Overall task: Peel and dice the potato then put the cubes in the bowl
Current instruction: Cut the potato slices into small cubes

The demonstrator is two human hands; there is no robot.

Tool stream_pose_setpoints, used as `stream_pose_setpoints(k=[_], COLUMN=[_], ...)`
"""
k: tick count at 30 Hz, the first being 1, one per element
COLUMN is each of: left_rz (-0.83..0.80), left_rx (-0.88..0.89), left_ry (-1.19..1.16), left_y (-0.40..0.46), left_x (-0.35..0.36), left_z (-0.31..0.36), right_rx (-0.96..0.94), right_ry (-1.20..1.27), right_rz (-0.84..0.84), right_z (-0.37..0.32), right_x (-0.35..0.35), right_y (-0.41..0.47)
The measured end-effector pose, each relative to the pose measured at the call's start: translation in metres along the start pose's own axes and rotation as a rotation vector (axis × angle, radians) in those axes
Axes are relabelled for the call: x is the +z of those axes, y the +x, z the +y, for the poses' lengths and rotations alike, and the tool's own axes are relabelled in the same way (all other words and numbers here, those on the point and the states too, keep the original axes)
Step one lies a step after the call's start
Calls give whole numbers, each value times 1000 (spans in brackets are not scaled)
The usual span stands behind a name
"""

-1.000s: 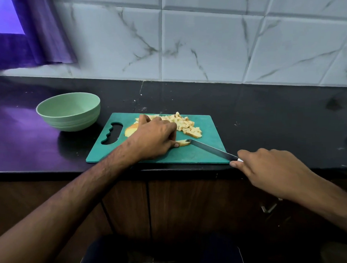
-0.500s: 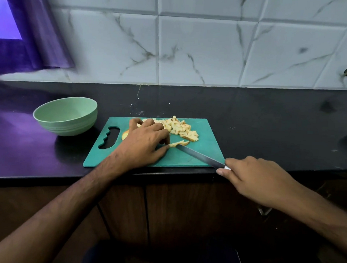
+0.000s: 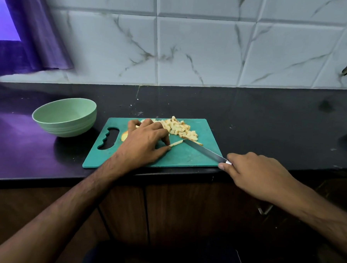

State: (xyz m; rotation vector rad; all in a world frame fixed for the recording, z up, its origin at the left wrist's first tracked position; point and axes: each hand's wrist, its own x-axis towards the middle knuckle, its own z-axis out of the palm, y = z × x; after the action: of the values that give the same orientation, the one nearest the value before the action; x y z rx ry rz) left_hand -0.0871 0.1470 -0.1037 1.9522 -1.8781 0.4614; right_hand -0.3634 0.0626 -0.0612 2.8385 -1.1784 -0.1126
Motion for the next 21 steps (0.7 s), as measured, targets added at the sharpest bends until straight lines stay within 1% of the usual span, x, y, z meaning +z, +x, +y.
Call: stream_pose_setpoints(k=[2, 6, 15, 18, 21], left_rz=[22, 26, -12, -37, -1], left_rx=[10, 24, 126, 138, 155], left_ry=[-13, -57, -141, -156, -139], left_y=[-2, -5, -2, 1, -2], left_x=[1, 2, 6, 6, 6], left_z=[-2, -5, -13, -15, -16], right_rx=[19, -11, -22, -35, -38], right_ry=[15, 72, 111, 66, 25], right_rz=[19, 42, -35, 5, 30], right_z=[1, -5, -20, -28, -29], right_x=[2, 1, 14, 15, 13], right_y=[1, 2, 1, 2, 9])
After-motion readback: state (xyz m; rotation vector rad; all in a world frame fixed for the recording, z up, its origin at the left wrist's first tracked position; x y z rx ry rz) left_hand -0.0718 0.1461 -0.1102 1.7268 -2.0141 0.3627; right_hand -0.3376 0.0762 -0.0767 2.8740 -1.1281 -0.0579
